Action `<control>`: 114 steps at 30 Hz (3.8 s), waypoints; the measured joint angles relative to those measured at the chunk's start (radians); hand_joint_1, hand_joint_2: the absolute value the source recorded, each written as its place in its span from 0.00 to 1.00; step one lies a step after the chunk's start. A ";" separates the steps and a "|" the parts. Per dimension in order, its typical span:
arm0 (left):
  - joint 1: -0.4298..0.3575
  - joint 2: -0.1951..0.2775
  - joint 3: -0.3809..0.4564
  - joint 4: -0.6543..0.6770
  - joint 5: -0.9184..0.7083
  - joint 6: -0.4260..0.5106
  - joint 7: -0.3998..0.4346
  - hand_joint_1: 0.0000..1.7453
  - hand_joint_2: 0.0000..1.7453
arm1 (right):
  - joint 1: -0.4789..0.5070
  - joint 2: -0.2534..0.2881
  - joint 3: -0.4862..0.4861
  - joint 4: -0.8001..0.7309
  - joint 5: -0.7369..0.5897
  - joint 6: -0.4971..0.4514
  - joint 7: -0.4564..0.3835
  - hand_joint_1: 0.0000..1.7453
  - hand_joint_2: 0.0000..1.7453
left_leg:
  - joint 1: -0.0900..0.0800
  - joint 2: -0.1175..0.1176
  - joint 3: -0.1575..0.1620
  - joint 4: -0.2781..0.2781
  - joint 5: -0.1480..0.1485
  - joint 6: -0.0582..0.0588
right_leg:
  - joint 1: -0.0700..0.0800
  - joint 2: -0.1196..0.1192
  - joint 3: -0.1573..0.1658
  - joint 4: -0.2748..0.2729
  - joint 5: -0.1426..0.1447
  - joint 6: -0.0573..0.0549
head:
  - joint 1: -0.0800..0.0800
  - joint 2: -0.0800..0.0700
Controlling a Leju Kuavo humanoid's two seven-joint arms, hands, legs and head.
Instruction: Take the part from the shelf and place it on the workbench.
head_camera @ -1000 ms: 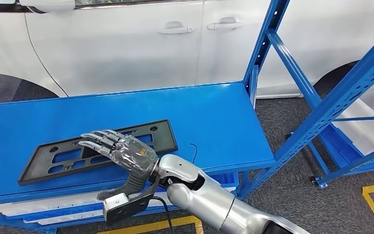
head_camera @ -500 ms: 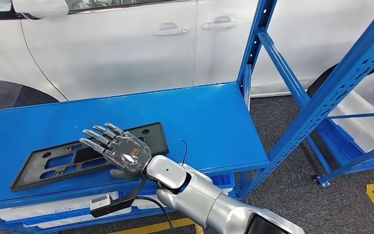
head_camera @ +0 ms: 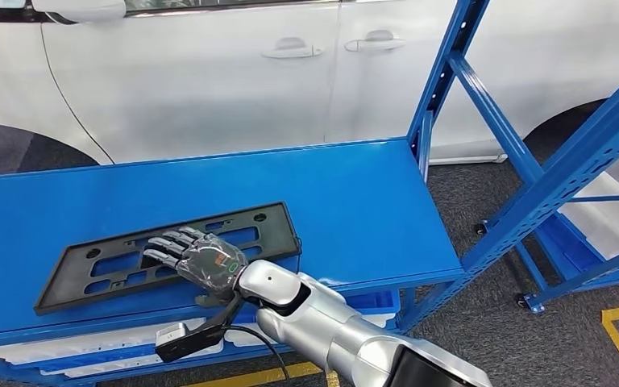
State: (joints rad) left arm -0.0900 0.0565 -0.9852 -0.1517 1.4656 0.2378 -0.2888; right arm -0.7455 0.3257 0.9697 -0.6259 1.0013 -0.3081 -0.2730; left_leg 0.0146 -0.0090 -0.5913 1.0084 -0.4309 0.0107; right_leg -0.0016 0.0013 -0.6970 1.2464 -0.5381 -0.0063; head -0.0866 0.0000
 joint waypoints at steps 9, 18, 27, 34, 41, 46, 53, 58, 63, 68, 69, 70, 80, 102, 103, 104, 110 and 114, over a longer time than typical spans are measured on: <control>-0.003 0.002 -0.010 0.000 0.000 0.000 -0.006 0.00 0.00 | -0.015 0.019 0.031 0.059 0.002 0.014 0.013 0.00 1.00 | -0.004 0.004 -0.015 0.046 -0.036 -0.035 | 0.004 -0.004 0.115 -0.249 0.097 -0.037 | 0.000 0.000; -0.001 0.006 -0.013 0.000 0.000 0.002 -0.006 0.00 0.00 | -0.016 0.019 0.097 0.091 -0.004 -0.027 0.066 0.00 1.00 | 0.012 0.005 -0.009 0.041 -0.012 -0.055 | 0.003 -0.003 0.115 -0.231 0.084 -0.026 | 0.000 0.000; -0.003 0.006 -0.026 0.000 0.000 -0.001 -0.004 0.00 0.00 | -0.023 0.019 0.180 0.090 -0.022 -0.030 0.162 0.00 1.00 | 0.010 0.003 0.003 0.002 -0.005 -0.004 | -0.002 -0.001 0.001 0.004 -0.039 0.011 | 0.000 0.000; -0.004 0.004 -0.037 0.000 -0.001 -0.006 -0.003 0.00 0.00 | -0.044 0.019 0.245 0.088 -0.054 -0.008 0.227 0.00 1.00 | 0.004 -0.001 0.008 0.004 -0.008 -0.014 | 0.005 -0.001 0.095 -0.203 0.083 -0.013 | 0.000 0.000; -0.004 0.006 -0.039 0.000 0.000 -0.005 -0.003 0.00 0.00 | -0.064 0.019 0.269 0.096 -0.094 0.005 0.273 0.00 1.00 | 0.008 0.004 -0.047 0.130 -0.086 -0.051 | 0.001 -0.003 0.112 -0.245 0.097 -0.039 | 0.000 0.000; -0.002 0.006 -0.043 0.000 0.000 -0.004 -0.003 0.00 0.00 | -0.070 0.019 0.290 0.110 -0.121 0.004 0.300 0.00 1.00 | 0.009 0.004 -0.084 0.208 -0.081 -0.057 | 0.004 -0.003 0.114 -0.240 0.094 -0.040 | 0.000 0.000; -0.004 0.006 -0.054 0.000 0.000 -0.004 -0.009 0.00 0.00 | -0.093 0.019 0.312 0.112 -0.138 -0.006 0.330 0.00 1.00 | 0.004 0.003 0.011 0.001 -0.008 -0.021 | 0.010 -0.001 0.106 -0.222 0.081 -0.010 | 0.000 0.000; -0.006 0.006 -0.060 0.000 0.000 -0.005 -0.012 0.00 0.00 | -0.099 0.018 0.321 0.117 -0.139 -0.015 0.348 0.00 1.00 | 0.008 0.006 0.010 -0.004 -0.004 -0.004 | 0.001 -0.001 -0.010 0.024 -0.043 0.008 | 0.000 0.000; -0.006 0.006 -0.063 0.000 -0.001 -0.006 -0.013 0.00 0.00 | -0.103 0.018 0.332 0.129 -0.131 -0.021 0.379 0.00 1.00 | 0.006 0.003 0.015 -0.002 -0.007 -0.010 | 0.000 -0.001 0.064 -0.133 0.064 -0.005 | 0.000 0.000; -0.009 0.006 -0.068 0.000 -0.002 -0.012 -0.021 0.00 0.00 | -0.113 0.019 0.343 0.137 -0.107 -0.034 0.414 0.00 1.00 | 0.006 0.003 0.014 -0.002 -0.010 -0.040 | 0.007 0.002 0.103 -0.228 0.089 -0.026 | 0.000 0.000; -0.010 0.007 -0.070 0.000 -0.002 -0.013 -0.021 0.00 0.00 | -0.117 0.019 0.346 0.139 -0.102 -0.034 0.422 0.00 1.00 | 0.007 0.004 0.009 0.010 -0.020 -0.045 | 0.005 0.001 0.105 -0.232 0.091 -0.032 | 0.000 0.000; -0.012 0.008 -0.073 0.000 -0.002 -0.015 -0.021 0.00 0.00 | -0.121 0.019 0.350 0.140 -0.097 -0.033 0.429 0.00 1.00 | 0.008 0.004 -0.005 0.041 -0.041 -0.049 | 0.003 0.000 0.107 -0.237 0.093 -0.038 | 0.000 0.000; -0.020 0.011 -0.085 0.000 -0.002 -0.015 -0.015 0.00 0.00 | -0.131 0.019 0.390 0.154 -0.070 -0.022 0.457 0.95 1.00 | 0.003 0.004 0.009 0.015 -0.010 -0.042 | 0.013 0.001 0.109 -0.224 0.082 -0.037 | 0.000 0.000; -0.016 0.009 -0.085 0.000 -0.001 -0.018 -0.016 0.00 0.00 | -0.133 0.019 0.409 0.162 -0.091 0.007 0.457 1.00 1.00 | 0.012 0.004 -0.031 0.118 -0.089 -0.059 | -0.006 -0.001 0.105 -0.238 0.098 -0.040 | 0.000 0.000; -0.016 0.010 -0.085 0.000 -0.001 -0.018 -0.016 0.00 0.00 | -0.132 0.019 0.410 0.163 -0.091 0.008 0.457 1.00 1.00 | 0.012 0.004 -0.064 0.188 -0.121 -0.060 | -0.004 -0.002 0.104 -0.237 0.098 -0.042 | 0.000 0.000; -0.014 0.010 -0.085 0.000 -0.001 -0.018 -0.016 0.00 0.00 | -0.131 0.019 0.410 0.164 -0.092 0.008 0.457 1.00 1.00 | 0.012 0.004 -0.091 0.246 -0.141 -0.062 | -0.002 -0.002 0.104 -0.237 0.098 -0.043 | 0.000 0.000; -0.014 0.013 -0.086 0.000 -0.001 -0.037 -0.046 0.00 0.00 | -0.132 0.019 0.411 0.170 -0.100 0.004 0.457 1.00 1.00 | 0.008 0.004 0.007 0.028 -0.015 -0.049 | 0.005 0.000 0.103 -0.226 0.092 -0.034 | 0.000 0.000; -0.012 0.014 -0.096 0.000 -0.004 -0.050 -0.099 0.00 0.00 | -0.136 0.019 0.408 0.179 -0.108 -0.003 0.452 1.00 1.00 | 0.005 0.003 0.021 -0.007 -0.009 -0.027 | 0.006 0.002 0.098 -0.223 0.092 -0.013 | 0.000 0.000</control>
State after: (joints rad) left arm -0.1021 0.0701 -1.0808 -0.1516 1.4616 0.1873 -0.3877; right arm -0.8812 0.3443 1.3772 -0.4469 0.8934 -0.3114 0.1791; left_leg 0.0193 -0.0058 -0.5704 1.0009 -0.4399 -0.0159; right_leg 0.0044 0.0028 -0.5985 1.0239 -0.4466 -0.0195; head -0.0866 0.0000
